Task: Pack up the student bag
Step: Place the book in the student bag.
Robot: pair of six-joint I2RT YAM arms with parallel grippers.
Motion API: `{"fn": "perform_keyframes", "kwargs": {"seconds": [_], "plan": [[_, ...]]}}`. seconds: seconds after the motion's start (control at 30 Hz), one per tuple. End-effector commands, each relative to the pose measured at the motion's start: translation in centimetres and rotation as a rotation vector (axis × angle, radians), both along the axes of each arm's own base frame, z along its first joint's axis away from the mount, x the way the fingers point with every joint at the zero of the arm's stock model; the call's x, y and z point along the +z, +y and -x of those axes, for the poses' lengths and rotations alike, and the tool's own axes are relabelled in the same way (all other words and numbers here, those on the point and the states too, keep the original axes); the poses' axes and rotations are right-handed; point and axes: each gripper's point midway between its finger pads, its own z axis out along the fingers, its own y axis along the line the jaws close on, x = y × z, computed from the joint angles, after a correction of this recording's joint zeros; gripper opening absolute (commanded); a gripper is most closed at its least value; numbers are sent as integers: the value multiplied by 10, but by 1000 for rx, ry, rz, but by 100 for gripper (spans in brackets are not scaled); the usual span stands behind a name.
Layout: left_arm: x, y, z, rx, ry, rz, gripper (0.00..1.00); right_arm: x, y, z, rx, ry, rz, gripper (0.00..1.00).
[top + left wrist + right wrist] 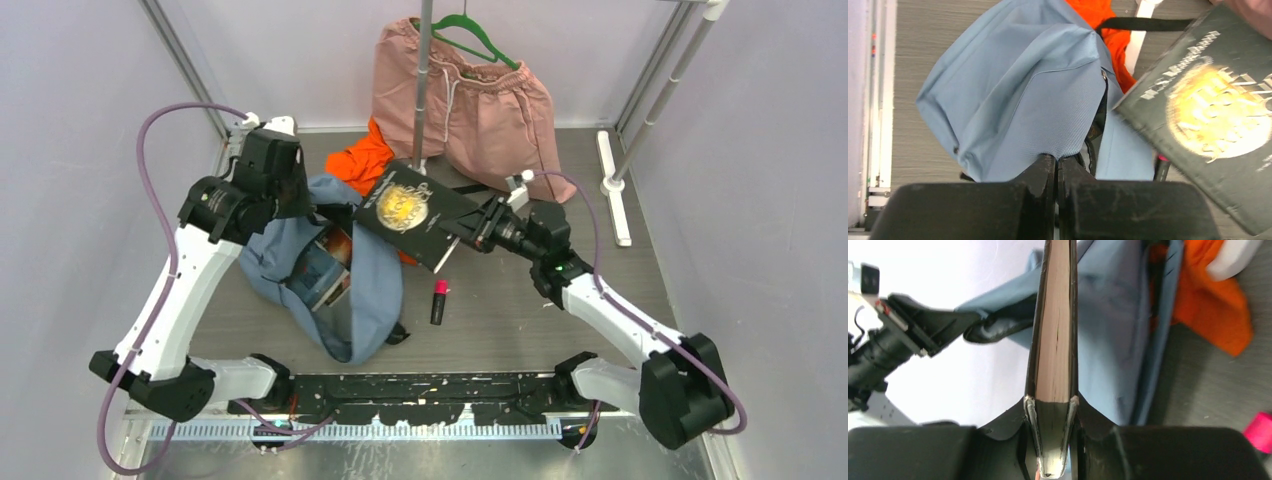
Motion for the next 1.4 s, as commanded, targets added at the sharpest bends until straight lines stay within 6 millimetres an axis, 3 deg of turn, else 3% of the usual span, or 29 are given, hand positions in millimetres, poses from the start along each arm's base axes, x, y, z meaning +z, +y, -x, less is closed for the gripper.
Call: {"fn": "perform_keyframes", "kwargs": {"seconds": [0.0, 0.13, 0.27, 0.4, 0.53, 0.63, 0.77, 0.97, 1.3, 1.33, 1.37], "plan": [[30, -15, -24, -37, -111, 69, 0, 84, 45, 45, 265, -240, -180, 1], [28, -15, -31, -32, -105, 82, 0, 69, 73, 65, 370, -198, -165, 1], [26, -17, -32, -48, -93, 113, 0, 49, 85, 67, 402, -151, -118, 1], [26, -17, -29, -50, -90, 134, 0, 23, 93, 55, 390, -112, -34, 1], [32, -14, -25, -50, -123, 159, 0, -28, 94, 33, 321, -43, 154, 1], [33, -16, -21, -72, -118, 181, 0, -51, 95, 22, 290, 7, 218, 1], [29, -25, -19, -112, -103, 210, 0, -52, 110, 15, 293, 8, 223, 1], [15, -38, -20, -151, -68, 257, 0, -47, 149, 6, 229, -31, 182, 1], [9, -46, -17, -163, -55, 303, 0, -64, 238, -31, 93, 67, 32, 1], [9, -46, -18, -160, -56, 306, 0, -65, 253, -32, 127, 73, 16, 6], [8, -46, -19, -156, -56, 306, 0, -63, 269, -28, 191, 63, 0, 21]]}}
